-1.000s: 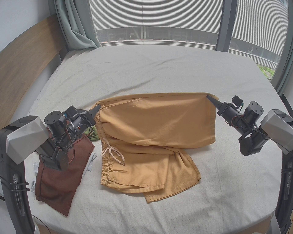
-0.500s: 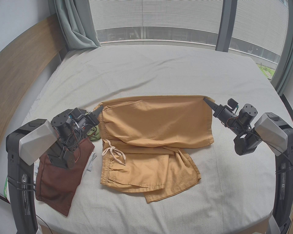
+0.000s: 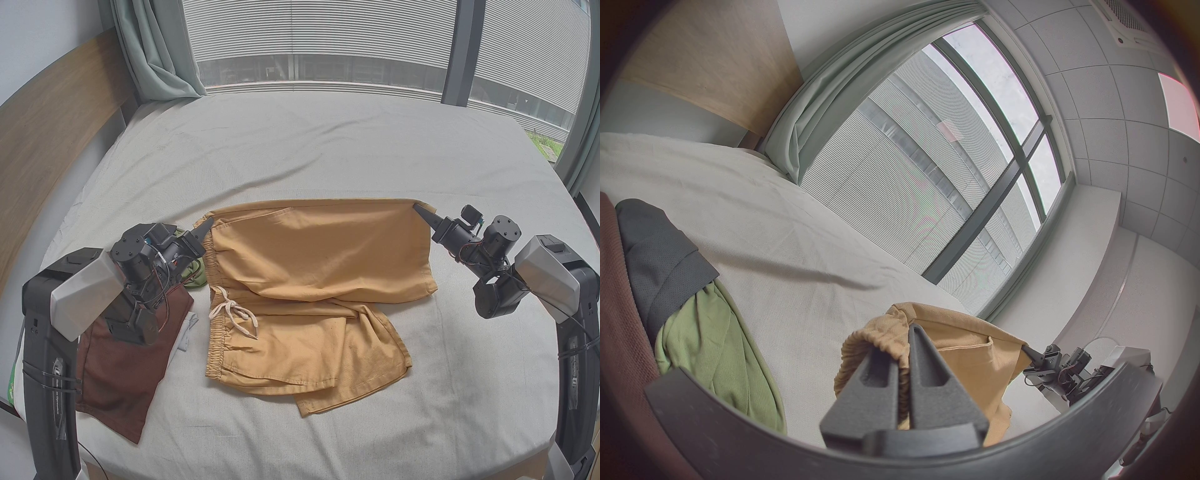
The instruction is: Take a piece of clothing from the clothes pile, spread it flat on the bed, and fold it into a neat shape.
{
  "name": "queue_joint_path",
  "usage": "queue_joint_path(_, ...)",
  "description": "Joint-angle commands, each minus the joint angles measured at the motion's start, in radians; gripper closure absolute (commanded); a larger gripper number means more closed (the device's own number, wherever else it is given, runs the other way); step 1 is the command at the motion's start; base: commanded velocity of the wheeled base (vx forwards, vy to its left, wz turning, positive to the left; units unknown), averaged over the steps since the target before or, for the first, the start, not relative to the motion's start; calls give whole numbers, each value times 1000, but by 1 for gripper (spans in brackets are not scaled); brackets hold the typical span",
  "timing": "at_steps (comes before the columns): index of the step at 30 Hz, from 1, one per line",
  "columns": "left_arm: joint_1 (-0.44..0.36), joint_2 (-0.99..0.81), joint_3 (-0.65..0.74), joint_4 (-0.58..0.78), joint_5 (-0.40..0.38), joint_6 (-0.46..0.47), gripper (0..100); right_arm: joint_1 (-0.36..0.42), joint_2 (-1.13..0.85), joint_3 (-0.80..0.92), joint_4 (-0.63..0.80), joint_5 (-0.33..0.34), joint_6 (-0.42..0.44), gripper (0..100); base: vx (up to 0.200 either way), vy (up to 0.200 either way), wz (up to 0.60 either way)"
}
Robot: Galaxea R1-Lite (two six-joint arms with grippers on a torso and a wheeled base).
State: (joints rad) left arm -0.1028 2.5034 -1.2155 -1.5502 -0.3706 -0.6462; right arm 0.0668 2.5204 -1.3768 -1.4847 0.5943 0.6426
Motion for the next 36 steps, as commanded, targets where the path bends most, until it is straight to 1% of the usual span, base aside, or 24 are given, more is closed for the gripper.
queue_joint_path(1, 0, 14, -18, -1, 1, -15, 0, 1, 11, -15, 0, 1, 0, 0, 0, 0, 0)
queue_joint_path(7, 5, 3, -30, 4, 6, -70, 0, -2, 12, -36, 6, -4, 2, 0, 0, 0, 0)
queue_joint_path(11, 5, -6, -10, 5, 10, -73, 0, -9, 3, -18, 0, -4, 2, 0, 0, 0, 0)
queue_joint_path(15, 5, -35, 39, 4, 9, -73, 0, -5, -46, 64, -14, -4, 0, 0, 0, 0, 0)
queue_joint_path(21, 5, -121, 175, 2, -1, -72, 0, 11, -137, 249, -55, -4, -7, 0, 0, 0, 0)
queue_joint_path(22, 5, -124, 183, 2, -1, -72, 0, 11, -140, 257, -59, -5, -9, 0, 0, 0, 0)
queue_joint_path(24, 11, -158, 238, 1, -4, -69, 0, 18, -180, 335, -59, -5, -24, 0, 0, 0, 0)
queue_joint_path(32, 38, -244, 350, -2, -8, -61, 0, 38, -261, 493, -60, -2, -58, 0, 0, 0, 0)
queue_joint_path(36, 43, -321, 458, -4, -50, -47, 0, 50, -308, 578, -60, -1, -72, 0, 0, 0, 0)
